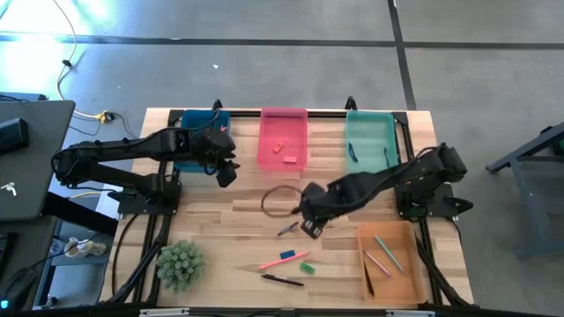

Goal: Sort crayons/erasers/pens/pencils in bins
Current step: Put the green eraser into the pink bin

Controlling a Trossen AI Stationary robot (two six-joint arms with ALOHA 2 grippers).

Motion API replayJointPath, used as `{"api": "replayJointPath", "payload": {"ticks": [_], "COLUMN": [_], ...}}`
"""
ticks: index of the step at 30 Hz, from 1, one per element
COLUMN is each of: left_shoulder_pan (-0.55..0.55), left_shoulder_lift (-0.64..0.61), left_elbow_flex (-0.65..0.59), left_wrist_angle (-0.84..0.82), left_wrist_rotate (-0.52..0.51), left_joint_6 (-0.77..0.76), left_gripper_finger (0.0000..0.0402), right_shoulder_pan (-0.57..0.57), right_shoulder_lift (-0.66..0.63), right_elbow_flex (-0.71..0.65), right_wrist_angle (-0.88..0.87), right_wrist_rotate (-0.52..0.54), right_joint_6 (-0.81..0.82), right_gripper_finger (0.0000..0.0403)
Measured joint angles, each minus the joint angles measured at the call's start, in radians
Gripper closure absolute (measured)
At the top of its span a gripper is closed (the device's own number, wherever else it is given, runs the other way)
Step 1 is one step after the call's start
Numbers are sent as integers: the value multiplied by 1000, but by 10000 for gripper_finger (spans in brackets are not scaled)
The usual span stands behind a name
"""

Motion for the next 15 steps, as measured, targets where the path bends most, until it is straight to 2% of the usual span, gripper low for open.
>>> {"api": "replayJointPath", "payload": {"ticks": [4, 9, 15], "left_shoulder_pan": [0, 0, 0], "left_shoulder_lift": [0, 0, 0], "left_elbow_flex": [0, 0, 0], "left_wrist_angle": [0, 0, 0], "left_wrist_rotate": [-7, -9, -9], "left_joint_6": [-16, -53, -57], "left_gripper_finger": [227, 227, 227], "right_shoulder_pan": [51, 103, 153], "right_shoulder_lift": [53, 110, 153], "right_elbow_flex": [0, 0, 0], "right_wrist_angle": [-3, 19, 70], "right_wrist_rotate": [-11, -96, -140], "right_joint_6": [-7, 0, 88], "right_gripper_finger": [309, 309, 309]}}
